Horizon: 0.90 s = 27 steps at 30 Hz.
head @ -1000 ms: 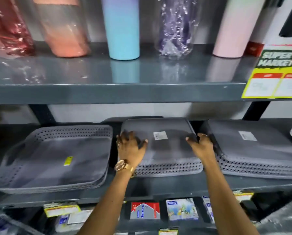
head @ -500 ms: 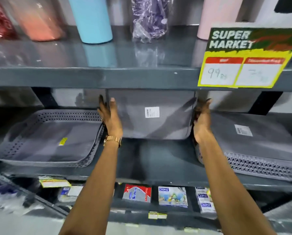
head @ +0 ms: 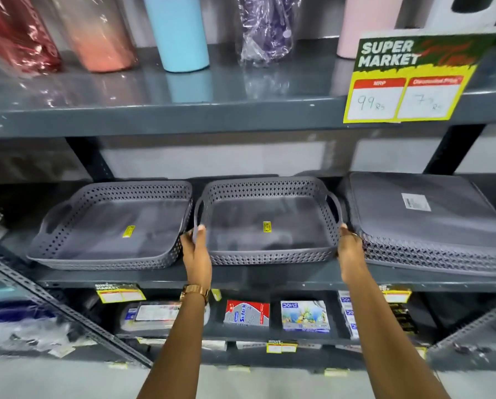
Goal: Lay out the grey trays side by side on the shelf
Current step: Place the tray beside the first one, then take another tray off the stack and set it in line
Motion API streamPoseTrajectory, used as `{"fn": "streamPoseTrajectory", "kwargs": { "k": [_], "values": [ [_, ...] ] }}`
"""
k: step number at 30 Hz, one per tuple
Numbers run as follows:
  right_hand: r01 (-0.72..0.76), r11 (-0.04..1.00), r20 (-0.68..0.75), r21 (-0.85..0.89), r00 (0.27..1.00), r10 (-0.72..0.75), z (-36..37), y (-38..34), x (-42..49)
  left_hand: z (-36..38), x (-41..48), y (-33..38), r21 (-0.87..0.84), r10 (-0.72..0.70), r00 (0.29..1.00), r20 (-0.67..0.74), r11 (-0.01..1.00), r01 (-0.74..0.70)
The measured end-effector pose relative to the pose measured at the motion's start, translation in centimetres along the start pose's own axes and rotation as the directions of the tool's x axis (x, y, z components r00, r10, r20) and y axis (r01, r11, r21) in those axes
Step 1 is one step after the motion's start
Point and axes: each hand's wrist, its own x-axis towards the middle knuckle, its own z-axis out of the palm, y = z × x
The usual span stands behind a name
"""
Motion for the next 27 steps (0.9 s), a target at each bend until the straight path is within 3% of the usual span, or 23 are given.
{"fn": "streamPoseTrajectory", "kwargs": {
  "k": [4,7,10,13,17,21,24,27],
  "values": [
    [0.019,0.997,-0.056,-0.079,0.998,-0.023,-0.3,1.2,-1.8,-0.8,-0.4,-1.3,0.093,0.014,1.000,-0.026,0.996,-0.012],
    [0.047,0.993,-0.034,-0.112,0.998,-0.051,-0.9,1.3,-2.3,-0.6,-1.1,-1.0,0.223,0.166,0.986,-0.029,0.962,-0.155],
    [0.095,0.986,0.027,-0.140,0.995,-0.092,-2.3,0.9,-2.8,0.6,-2.9,0.5,0.428,0.397,0.917,-0.050,0.838,-0.339],
    [0.135,0.984,0.097,-0.119,0.988,-0.124,-4.0,-0.7,-2.9,3.3,-4.7,1.9,0.474,0.513,0.854,0.080,0.735,-0.486],
    [0.232,0.970,0.143,-0.079,0.965,-0.219,-8.8,-3.6,-1.1,10.3,-8.0,3.2,0.326,0.494,0.781,0.382,0.719,-0.614],
    [0.361,0.921,0.027,-0.143,0.932,-0.361,-14.5,-7.0,0.2,18.4,-10.9,3.2,0.205,0.417,0.684,0.598,0.746,-0.634],
    [0.363,0.895,-0.086,-0.260,0.914,-0.396,-20.0,-9.3,3.8,25.4,-12.6,2.5,0.300,0.300,0.650,0.699,0.702,-0.647],
    [0.292,0.879,-0.131,-0.378,0.923,-0.363,-22.8,-10.8,8.8,29.9,-11.2,1.4,0.519,0.205,0.705,0.679,0.545,-0.658]
  ]
}}
